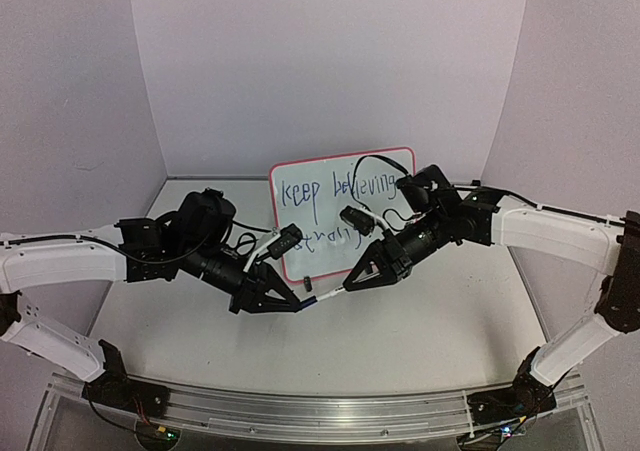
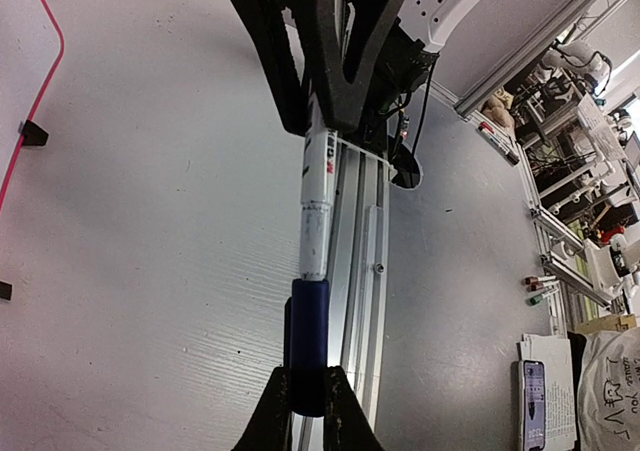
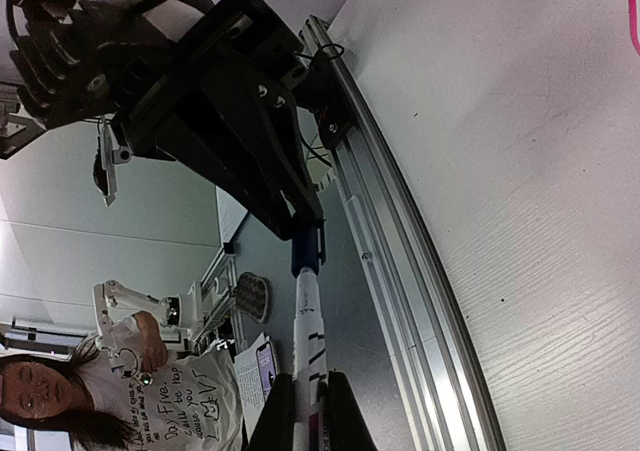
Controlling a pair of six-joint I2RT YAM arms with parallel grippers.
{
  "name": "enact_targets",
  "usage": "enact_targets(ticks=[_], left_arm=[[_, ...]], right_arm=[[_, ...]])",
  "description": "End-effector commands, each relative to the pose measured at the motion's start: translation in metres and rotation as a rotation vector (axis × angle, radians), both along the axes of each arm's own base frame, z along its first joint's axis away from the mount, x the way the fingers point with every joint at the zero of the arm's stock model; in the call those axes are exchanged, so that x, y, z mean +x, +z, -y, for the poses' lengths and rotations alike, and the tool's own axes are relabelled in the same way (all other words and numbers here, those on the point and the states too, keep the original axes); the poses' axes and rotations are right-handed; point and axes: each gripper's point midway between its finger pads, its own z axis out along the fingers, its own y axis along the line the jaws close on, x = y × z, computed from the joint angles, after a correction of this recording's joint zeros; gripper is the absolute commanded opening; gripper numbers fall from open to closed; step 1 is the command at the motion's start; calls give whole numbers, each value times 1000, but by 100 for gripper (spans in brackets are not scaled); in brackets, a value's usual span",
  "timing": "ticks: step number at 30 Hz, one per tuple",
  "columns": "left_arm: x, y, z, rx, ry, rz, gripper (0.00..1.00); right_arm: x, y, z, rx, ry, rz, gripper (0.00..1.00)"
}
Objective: Write a sentence on the whiteboard
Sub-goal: Insert the whiteboard marker without the cap into the whiteboard marker.
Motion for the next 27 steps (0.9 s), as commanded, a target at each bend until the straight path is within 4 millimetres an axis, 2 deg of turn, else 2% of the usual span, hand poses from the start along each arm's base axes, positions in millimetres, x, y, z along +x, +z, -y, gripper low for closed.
enact_targets(ticks=[1,19,27], left_arm=[[0,25,9,-62,-41,49,0],[3,31,19,-89,-64,66,0],[9,38,29,-125,-65,92,0]], right_arm=[[-4,6,-6,28,38,12,0],[-7,0,-18,26,78,2,0],[-13,-4,-25,16,96,7,0]])
